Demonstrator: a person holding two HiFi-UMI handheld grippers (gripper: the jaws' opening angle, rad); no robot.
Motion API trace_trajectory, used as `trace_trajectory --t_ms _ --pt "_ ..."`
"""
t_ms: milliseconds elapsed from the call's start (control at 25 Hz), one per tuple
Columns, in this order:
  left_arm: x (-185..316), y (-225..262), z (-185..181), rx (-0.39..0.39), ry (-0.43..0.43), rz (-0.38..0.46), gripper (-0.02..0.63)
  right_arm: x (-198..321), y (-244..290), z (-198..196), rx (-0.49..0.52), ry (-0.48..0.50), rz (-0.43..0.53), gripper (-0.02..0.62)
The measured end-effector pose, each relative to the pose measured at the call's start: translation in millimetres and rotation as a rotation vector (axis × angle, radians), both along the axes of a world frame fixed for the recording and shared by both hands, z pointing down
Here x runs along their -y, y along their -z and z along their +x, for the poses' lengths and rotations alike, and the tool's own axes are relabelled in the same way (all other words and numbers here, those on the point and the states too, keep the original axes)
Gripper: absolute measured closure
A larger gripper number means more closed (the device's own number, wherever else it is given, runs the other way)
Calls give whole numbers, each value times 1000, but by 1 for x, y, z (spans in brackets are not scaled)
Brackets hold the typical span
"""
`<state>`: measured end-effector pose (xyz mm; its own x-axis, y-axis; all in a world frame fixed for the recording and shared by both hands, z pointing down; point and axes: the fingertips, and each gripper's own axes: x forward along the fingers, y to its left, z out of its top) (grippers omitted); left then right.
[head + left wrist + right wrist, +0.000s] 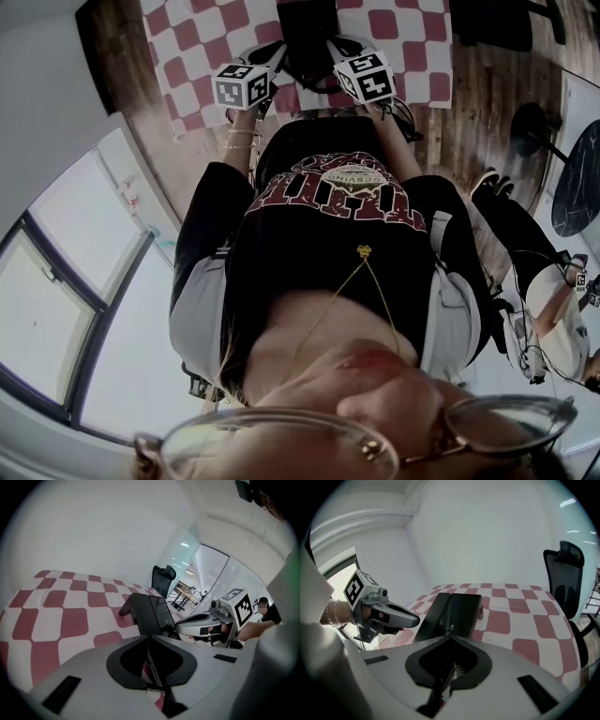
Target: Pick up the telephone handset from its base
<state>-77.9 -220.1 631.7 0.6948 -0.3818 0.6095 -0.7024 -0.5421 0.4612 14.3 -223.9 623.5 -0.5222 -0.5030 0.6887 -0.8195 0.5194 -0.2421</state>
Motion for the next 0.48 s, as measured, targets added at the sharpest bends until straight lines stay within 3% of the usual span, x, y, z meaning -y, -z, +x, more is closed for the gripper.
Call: trace_trajectory --t_ms 480 --pt "-1 -11 3 -82 -83 -97 522 0 2 0 -9 -3 0 577"
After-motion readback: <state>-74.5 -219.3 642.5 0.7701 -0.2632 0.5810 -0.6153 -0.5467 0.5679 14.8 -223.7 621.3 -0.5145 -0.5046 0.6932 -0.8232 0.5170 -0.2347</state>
